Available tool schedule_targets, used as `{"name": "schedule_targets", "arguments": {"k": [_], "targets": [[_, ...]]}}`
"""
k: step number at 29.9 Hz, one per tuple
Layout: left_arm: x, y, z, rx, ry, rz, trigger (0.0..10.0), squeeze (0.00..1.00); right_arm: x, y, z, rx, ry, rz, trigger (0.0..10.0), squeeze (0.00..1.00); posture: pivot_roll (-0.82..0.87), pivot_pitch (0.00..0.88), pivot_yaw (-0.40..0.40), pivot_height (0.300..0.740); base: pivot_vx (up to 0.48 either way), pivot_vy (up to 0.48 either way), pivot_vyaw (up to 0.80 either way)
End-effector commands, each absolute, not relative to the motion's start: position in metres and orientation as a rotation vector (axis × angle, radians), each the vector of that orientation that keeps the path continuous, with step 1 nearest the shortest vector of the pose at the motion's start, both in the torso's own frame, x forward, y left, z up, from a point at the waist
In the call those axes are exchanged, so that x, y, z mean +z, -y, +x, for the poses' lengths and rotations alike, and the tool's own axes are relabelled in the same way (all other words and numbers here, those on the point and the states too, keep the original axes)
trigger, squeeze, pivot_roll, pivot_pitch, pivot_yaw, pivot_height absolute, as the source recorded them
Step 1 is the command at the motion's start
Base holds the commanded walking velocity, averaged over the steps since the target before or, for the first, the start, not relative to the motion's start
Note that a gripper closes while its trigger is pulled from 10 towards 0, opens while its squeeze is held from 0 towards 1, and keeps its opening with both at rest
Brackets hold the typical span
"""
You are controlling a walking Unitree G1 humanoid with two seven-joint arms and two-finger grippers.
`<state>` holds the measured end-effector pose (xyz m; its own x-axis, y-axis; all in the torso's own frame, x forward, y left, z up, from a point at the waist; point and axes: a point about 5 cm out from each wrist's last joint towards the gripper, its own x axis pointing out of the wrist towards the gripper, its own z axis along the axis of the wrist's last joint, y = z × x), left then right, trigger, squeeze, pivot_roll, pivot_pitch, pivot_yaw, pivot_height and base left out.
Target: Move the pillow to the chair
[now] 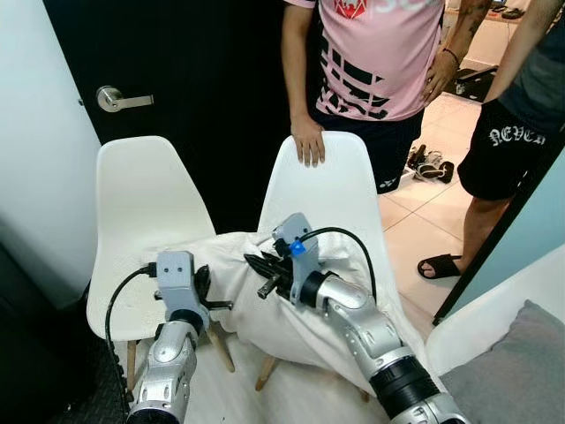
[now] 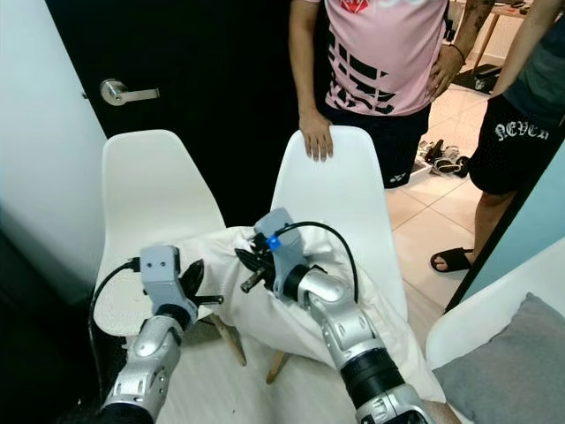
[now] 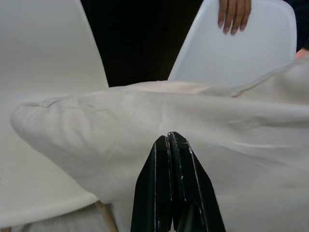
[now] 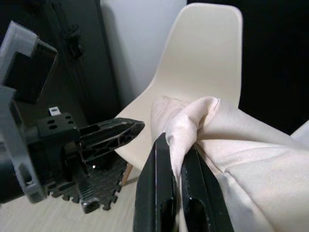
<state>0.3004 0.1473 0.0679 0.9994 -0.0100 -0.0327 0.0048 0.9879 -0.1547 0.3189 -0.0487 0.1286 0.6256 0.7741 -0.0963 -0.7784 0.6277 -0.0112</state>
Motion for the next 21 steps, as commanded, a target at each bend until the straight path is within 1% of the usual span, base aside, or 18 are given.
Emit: {"name": "schedule_targets", "arguments": {"k": [1, 2, 7, 11, 17, 21], "targets": [[0.068, -0.143, 0.301, -0.019, -0.042, -0.16, 10.0, 0.0, 0.134, 0.051, 0.321, 0.885, -0.054, -0.037, 10.0, 0.0, 0.12, 0.0, 0.009, 0.74, 0.0, -0.356, 0.0], [0.068, -0.143, 0.301, -0.019, -0.042, -0.16, 10.0, 0.0, 0.134, 0.051, 0.321, 0.885, -0.054, -0.037, 10.0, 0.0, 0.12, 0.0, 0.009, 0.74, 0.0, -0.356, 0.0], [0.079, -0.144, 0.305, -0.026, 0.01, -0.152, 10.0, 0.0, 0.143, 0.053, 0.326, 0.843, -0.029, 0.08, 10.0, 0.0, 0.12, 0.0, 0.006, 0.74, 0.0, 0.0, 0.0], [0.09, -0.149, 0.307, -0.029, 0.063, -0.136, 10.0, 0.0, 0.143, 0.052, 0.325, 0.861, -0.023, 0.072, 10.0, 0.0, 0.12, 0.0, 0.004, 0.74, 0.0, 0.0, 0.0], [0.109, -0.161, 0.311, 0.003, 0.13, -0.128, 10.0, 0.0, 0.143, 0.051, 0.324, 0.865, -0.02, 0.077, 10.0, 0.0, 0.13, 0.0, 0.003, 0.74, 0.375, 0.0, 0.0], [0.113, -0.161, 0.312, -0.001, 0.145, -0.128, 10.0, 0.0, 0.145, 0.052, 0.325, 0.857, -0.013, 0.089, 10.0, 0.0, 0.13, 0.0, 0.004, 0.74, 0.41, 0.0, 0.0]]}}
